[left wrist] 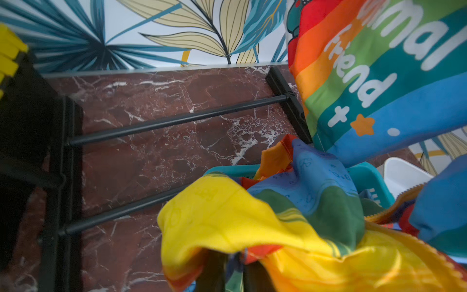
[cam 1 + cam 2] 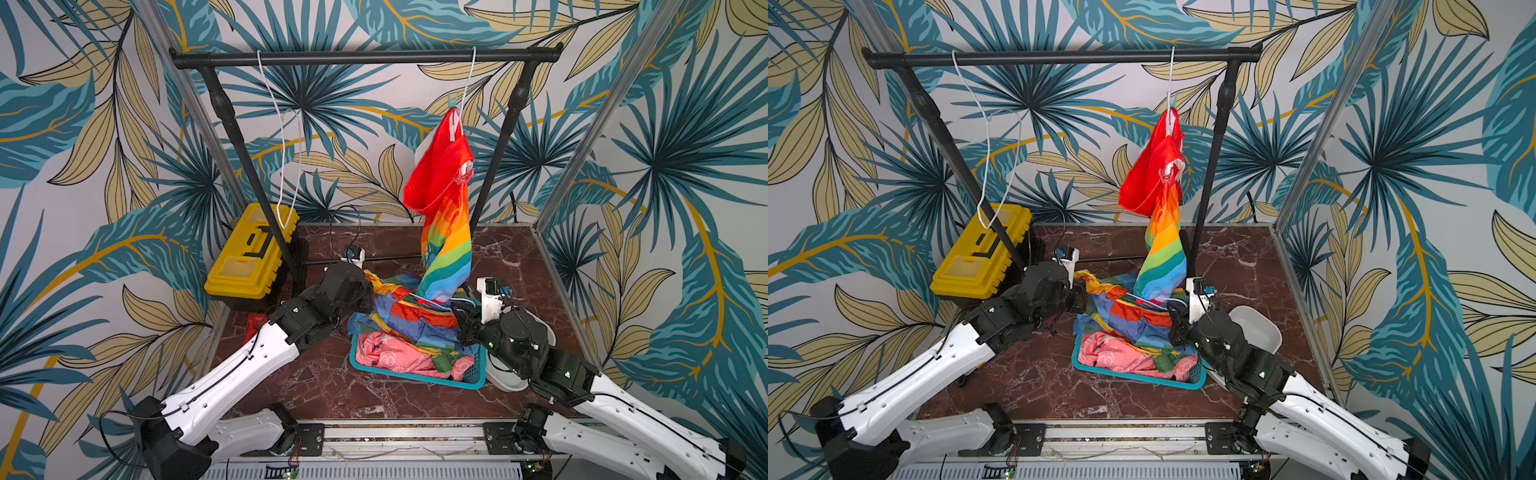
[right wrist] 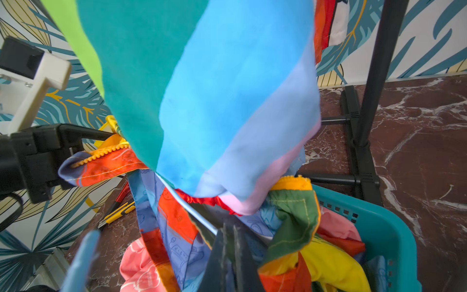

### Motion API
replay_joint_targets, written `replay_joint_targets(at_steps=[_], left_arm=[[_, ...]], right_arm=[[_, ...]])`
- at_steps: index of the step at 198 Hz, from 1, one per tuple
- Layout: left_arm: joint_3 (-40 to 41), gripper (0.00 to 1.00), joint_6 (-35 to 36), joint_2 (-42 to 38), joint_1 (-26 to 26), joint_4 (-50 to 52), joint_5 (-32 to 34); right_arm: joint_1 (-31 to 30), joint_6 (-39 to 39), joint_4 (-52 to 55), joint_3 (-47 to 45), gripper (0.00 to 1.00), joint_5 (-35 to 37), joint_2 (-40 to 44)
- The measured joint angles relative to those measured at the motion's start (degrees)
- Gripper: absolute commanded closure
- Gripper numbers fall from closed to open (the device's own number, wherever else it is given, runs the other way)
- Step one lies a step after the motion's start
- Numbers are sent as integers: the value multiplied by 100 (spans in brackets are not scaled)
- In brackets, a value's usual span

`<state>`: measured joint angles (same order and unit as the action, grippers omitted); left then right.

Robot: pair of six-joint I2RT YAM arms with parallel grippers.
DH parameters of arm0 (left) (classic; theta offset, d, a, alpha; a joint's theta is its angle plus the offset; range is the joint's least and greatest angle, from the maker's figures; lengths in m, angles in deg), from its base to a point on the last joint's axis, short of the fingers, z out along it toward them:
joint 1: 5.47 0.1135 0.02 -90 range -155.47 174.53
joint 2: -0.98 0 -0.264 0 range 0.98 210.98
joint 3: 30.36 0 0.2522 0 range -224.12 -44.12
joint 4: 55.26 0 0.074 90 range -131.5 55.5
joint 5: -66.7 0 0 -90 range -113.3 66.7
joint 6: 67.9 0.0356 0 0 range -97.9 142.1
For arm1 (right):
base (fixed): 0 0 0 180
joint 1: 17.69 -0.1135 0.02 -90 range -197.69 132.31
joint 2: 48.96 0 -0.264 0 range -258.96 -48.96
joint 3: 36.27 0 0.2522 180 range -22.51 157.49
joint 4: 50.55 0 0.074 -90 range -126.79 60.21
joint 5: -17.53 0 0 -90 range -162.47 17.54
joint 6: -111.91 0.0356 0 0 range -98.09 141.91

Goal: Remove the clothespins securing jackets to the hanger
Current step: Remove the jacket from the hanger.

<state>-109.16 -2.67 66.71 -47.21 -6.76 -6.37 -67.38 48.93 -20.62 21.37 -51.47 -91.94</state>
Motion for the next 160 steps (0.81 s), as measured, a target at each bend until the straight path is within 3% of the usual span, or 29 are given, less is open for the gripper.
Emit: replay_joint_targets(at_steps=[18, 64, 107, 119, 137, 160], left_arm=[[17, 60, 133, -22, -177, 83, 345], [146, 45, 345, -297, -514, 127, 909], [111, 40, 511, -146, -726, 120, 986], [79, 35, 549, -17, -750, 120, 955], [26, 20, 568, 107, -785, 127, 844], [22, 16, 671, 28, -813, 125, 791]], right_arm=[[28, -2, -20, 0, 100, 44, -101], [107, -9, -87, 46, 100, 37, -341], [170, -22, -63, 63, 100, 20, -422], [170, -28, -48, 74, 100, 20, -428], [173, -42, 15, 120, 100, 17, -444], [201, -55, 46, 192, 100, 15, -535]])
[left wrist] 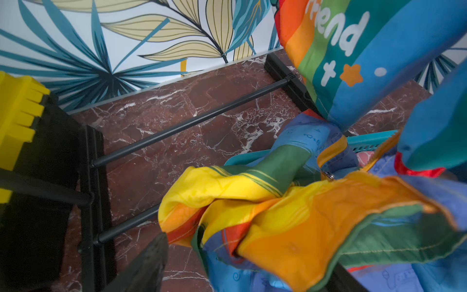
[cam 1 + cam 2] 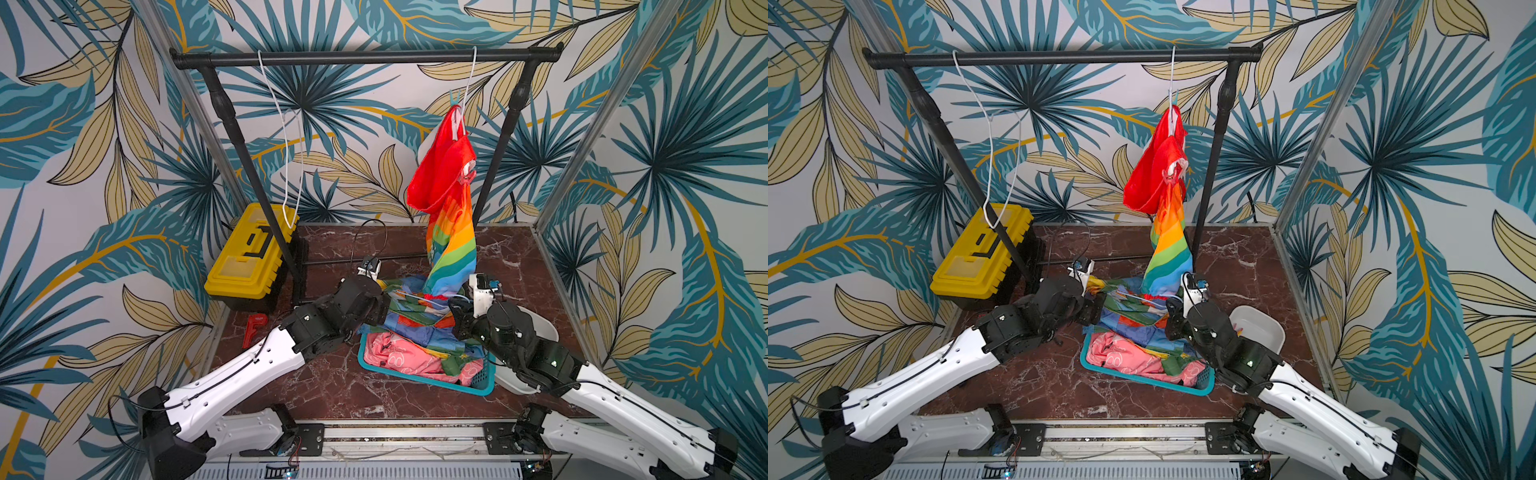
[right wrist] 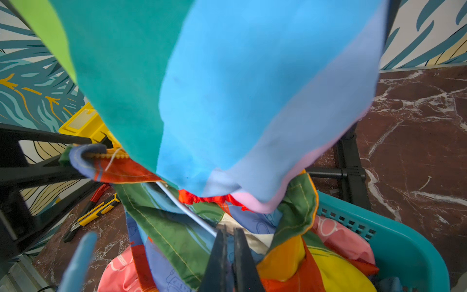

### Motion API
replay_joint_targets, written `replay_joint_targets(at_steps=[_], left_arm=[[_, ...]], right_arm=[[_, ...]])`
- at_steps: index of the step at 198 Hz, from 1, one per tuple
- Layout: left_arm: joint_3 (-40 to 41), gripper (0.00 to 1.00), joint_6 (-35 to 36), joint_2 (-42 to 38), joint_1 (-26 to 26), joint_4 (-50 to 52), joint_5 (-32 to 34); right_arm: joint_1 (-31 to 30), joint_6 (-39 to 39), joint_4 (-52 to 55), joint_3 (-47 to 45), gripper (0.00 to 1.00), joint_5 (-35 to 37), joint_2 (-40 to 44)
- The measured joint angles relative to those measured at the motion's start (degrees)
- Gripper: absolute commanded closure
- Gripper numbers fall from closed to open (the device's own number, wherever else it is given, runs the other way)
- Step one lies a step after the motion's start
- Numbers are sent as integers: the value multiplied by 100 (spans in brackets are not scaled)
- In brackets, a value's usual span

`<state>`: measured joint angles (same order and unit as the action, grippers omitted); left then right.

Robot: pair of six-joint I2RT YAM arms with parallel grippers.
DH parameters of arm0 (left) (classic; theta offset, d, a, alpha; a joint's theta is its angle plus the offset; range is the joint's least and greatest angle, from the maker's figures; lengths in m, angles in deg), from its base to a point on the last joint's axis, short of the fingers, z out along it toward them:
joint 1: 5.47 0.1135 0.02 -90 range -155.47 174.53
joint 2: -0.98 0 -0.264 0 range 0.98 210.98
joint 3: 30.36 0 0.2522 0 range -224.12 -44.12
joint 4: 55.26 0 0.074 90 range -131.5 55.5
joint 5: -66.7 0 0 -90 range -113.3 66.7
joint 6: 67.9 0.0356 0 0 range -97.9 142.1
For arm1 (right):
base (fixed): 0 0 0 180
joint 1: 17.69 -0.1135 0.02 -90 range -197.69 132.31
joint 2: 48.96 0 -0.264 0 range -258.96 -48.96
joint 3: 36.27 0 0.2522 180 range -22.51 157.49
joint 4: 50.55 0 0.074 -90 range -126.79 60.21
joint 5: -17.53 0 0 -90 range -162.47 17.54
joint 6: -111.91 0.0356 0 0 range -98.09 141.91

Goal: Remove the clothespins securing jackets to the hanger
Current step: Remove the jacket from the hanger.

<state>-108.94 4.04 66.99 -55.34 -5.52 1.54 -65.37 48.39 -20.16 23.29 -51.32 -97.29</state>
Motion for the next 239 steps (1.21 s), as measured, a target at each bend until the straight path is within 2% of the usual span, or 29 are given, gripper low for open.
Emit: replay_joint_targets(at_steps=[52, 97, 152, 203, 239], left_arm=[[-9, 16, 577, -424, -9, -103, -341], [-212, 23, 802, 138, 85, -111, -820], [-476, 48, 717, 608, 197, -101, -870], [-573, 62, 667, 745, 254, -107, -903], [-590, 89, 656, 925, 269, -105, -863]], right_arm=[[35, -79, -4, 74, 100, -96, -157], [46, -83, 7, 74, 100, -149, -125], [46, -81, 120, 48, 100, -155, 61], [55, -101, 153, -52, 100, -153, 245], [74, -149, 225, -85, 100, -212, 302]])
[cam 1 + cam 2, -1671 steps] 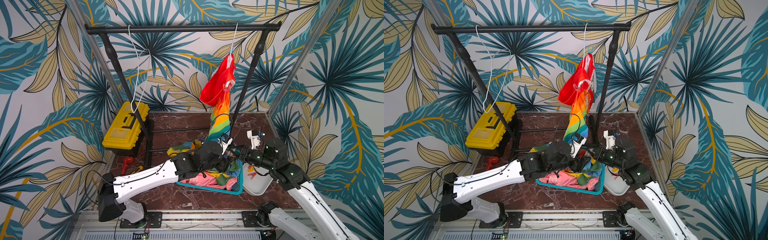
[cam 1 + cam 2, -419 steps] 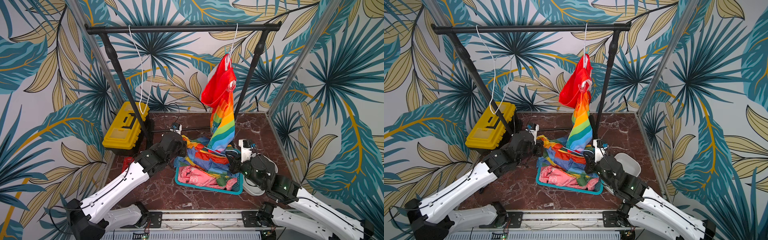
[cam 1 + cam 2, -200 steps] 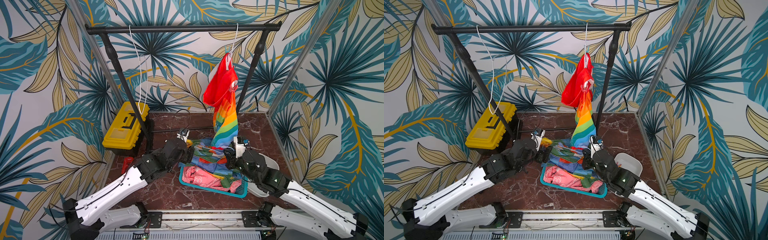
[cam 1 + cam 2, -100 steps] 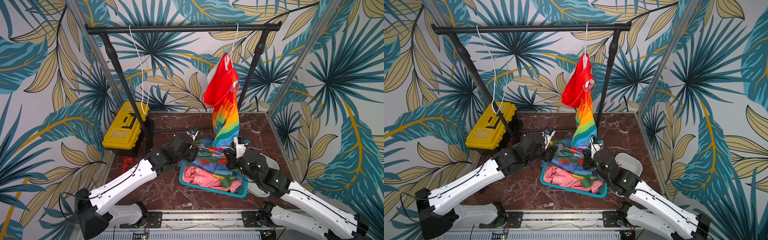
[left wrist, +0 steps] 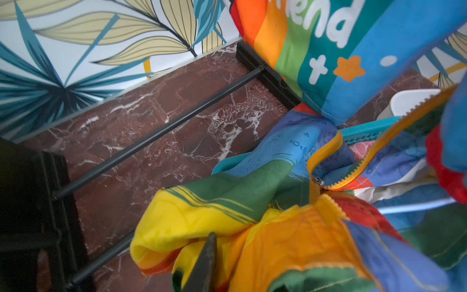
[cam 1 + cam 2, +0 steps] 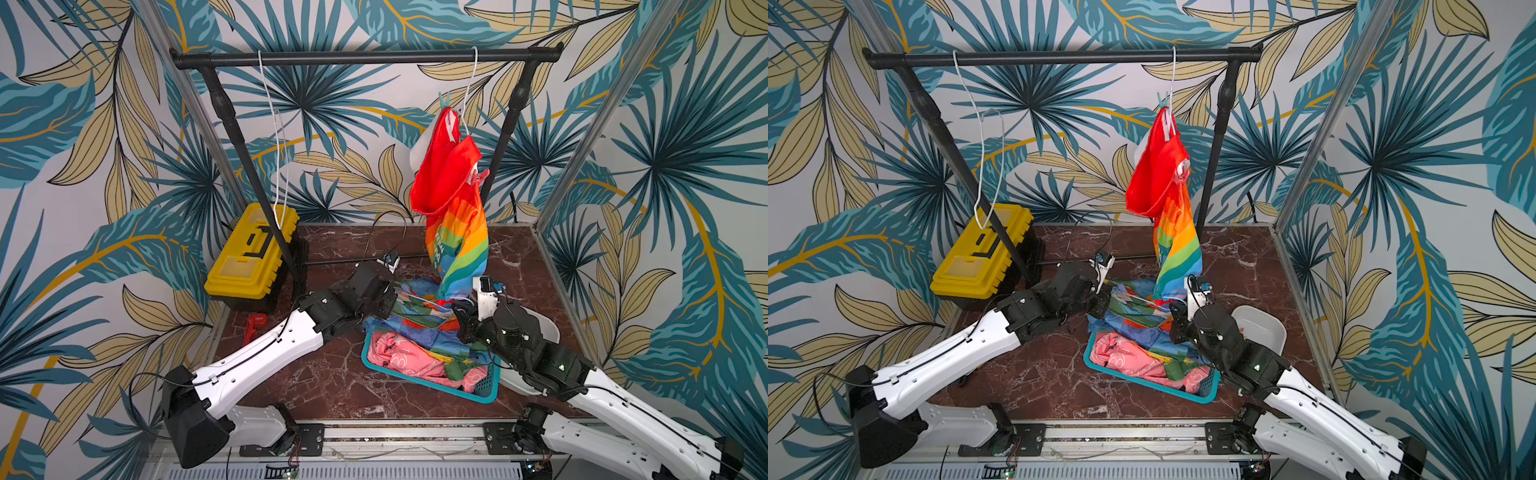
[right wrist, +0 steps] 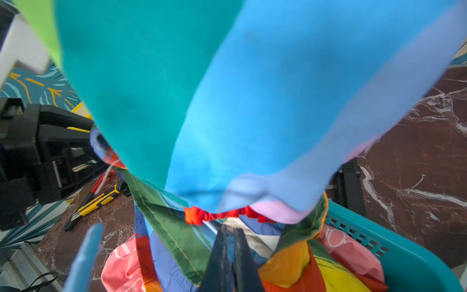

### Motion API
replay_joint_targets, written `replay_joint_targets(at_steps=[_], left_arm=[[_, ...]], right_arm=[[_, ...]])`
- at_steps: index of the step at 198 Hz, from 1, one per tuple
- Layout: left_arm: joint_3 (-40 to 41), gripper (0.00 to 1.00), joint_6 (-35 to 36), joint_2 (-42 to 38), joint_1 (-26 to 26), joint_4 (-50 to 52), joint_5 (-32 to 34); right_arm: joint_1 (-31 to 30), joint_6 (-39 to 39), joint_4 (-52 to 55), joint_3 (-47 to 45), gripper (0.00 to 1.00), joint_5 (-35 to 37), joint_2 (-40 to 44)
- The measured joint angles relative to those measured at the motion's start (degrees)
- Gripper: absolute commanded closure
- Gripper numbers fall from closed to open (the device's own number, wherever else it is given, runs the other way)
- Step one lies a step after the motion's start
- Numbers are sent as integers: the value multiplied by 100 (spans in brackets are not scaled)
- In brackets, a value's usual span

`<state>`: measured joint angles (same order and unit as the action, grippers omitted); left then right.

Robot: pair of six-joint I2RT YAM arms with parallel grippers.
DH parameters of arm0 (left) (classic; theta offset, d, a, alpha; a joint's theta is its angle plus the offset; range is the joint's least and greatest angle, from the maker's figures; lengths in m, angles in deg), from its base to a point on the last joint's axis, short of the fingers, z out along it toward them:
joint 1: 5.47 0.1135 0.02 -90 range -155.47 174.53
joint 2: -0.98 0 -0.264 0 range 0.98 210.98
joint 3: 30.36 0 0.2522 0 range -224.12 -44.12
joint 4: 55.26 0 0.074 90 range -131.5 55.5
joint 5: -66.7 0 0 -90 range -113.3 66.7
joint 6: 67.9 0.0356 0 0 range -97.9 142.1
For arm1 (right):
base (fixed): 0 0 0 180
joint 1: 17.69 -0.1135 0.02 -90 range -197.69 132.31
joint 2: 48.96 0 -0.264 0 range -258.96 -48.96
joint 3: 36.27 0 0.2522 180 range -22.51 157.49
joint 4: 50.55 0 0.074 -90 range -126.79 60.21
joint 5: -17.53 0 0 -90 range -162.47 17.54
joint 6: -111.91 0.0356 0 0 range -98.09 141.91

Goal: Remove the clothespins securing jackets to the hanger
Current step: Remove the jacket from the hanger.

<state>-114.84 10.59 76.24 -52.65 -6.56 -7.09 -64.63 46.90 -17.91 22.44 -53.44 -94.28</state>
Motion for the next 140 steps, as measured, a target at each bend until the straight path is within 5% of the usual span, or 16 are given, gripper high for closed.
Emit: replay_joint_targets(at_steps=[13, 140], left_arm=[[-33, 100, -11, 46, 0, 2, 44], [-234, 100, -267, 61, -7, -68, 813]], right_arm=[[2, -20, -11, -15, 100, -42, 11], [52, -4, 278, -304, 100, -90, 879]])
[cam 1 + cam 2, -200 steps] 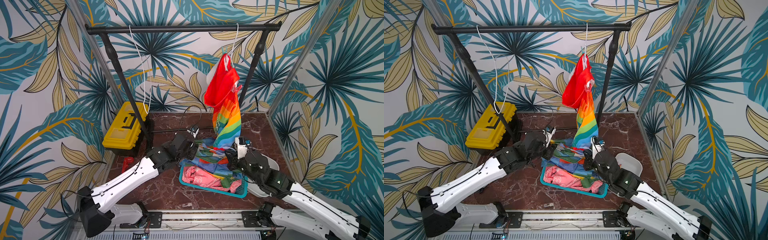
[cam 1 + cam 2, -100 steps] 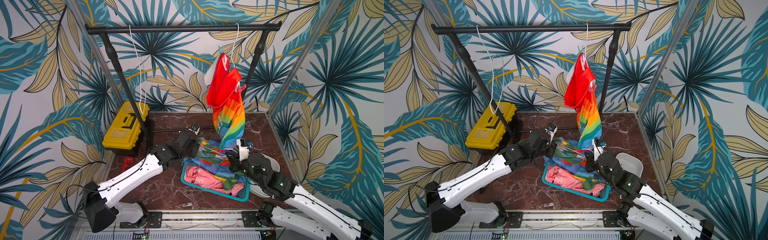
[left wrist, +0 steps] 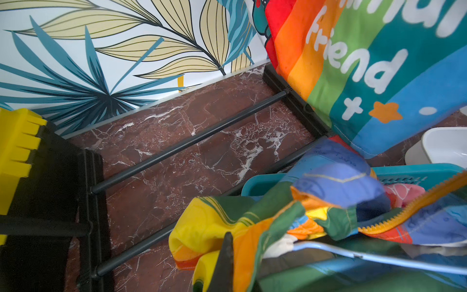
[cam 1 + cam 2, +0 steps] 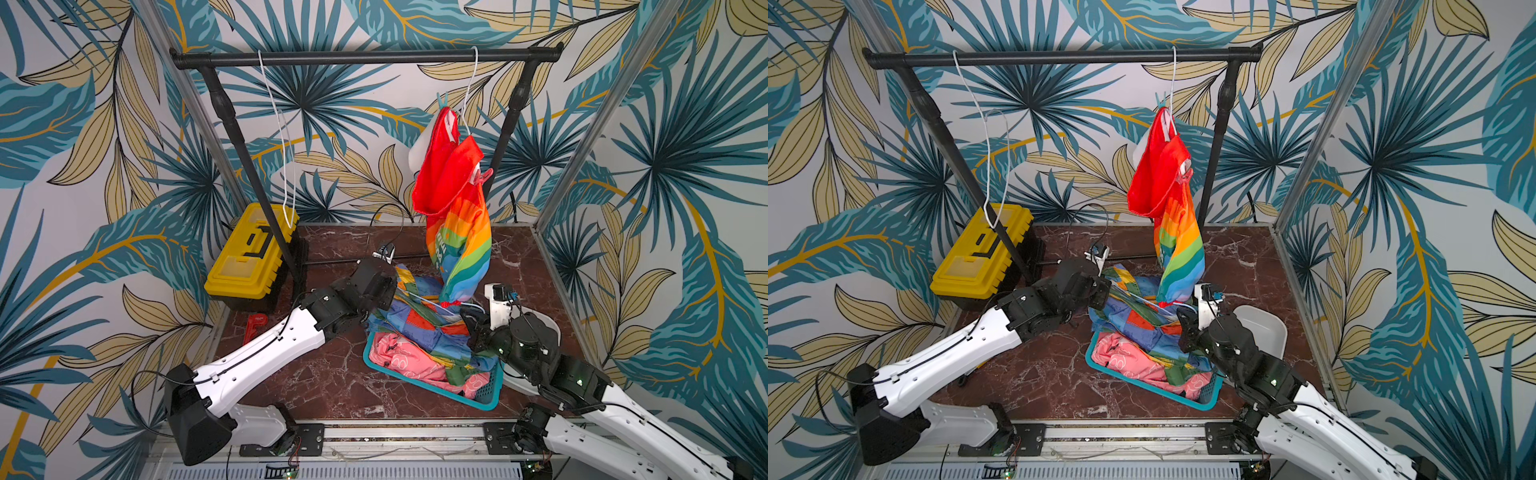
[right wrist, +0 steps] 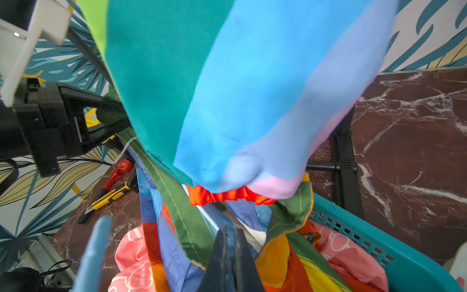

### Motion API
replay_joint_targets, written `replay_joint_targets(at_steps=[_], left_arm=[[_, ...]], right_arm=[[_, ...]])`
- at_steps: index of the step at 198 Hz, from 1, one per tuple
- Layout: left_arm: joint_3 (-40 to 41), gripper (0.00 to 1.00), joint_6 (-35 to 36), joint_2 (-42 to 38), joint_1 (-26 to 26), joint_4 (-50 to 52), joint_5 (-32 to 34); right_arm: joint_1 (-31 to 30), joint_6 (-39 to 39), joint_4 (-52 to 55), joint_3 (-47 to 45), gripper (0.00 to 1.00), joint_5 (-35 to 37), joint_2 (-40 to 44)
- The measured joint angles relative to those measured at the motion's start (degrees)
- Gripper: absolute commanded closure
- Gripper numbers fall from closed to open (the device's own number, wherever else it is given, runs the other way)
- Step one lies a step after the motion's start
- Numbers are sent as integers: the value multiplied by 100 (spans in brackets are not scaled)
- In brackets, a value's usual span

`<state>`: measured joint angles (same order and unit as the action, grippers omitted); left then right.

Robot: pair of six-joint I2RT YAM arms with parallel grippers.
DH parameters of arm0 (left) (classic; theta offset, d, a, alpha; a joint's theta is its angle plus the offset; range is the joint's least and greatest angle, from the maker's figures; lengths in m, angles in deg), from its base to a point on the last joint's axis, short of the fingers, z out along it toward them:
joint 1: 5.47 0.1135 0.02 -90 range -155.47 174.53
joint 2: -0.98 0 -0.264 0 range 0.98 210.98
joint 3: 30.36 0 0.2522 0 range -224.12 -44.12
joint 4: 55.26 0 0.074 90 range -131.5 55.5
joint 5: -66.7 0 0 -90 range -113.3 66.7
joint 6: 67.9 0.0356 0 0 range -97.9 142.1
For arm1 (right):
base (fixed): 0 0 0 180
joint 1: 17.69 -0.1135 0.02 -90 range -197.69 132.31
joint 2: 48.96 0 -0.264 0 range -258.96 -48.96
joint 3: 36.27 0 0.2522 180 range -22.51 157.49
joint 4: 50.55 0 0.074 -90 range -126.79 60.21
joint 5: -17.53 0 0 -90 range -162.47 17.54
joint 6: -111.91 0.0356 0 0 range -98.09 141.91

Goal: Remove the clothespins securing jackets to the hanger
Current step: Remove the jacket from the hanger.

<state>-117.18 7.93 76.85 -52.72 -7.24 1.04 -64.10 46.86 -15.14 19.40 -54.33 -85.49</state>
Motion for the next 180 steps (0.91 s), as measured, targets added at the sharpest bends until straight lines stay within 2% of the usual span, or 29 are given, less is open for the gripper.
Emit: replay_joint_targets(at_steps=[60, 86, 112, 160, 180], left_arm=[[153, 100, -280, -157, 229, -125, -380], [289, 100, -376, -151, 514, 31, -393], [293, 100, -431, -149, 555, 55, -514], [337, 100, -426, -164, 730, 55, -1539], [472, 100, -426, -205, 623, -31, -1714]], right_arm=[[332, 363, 245, -188, 100, -234, 745], [433, 479, 240, -188, 100, -372, 1023], [442, 507, 247, -190, 100, -431, 1023], [518, 505, 280, -98, 100, -103, 750], [579, 501, 282, 9, 100, 85, 551]])
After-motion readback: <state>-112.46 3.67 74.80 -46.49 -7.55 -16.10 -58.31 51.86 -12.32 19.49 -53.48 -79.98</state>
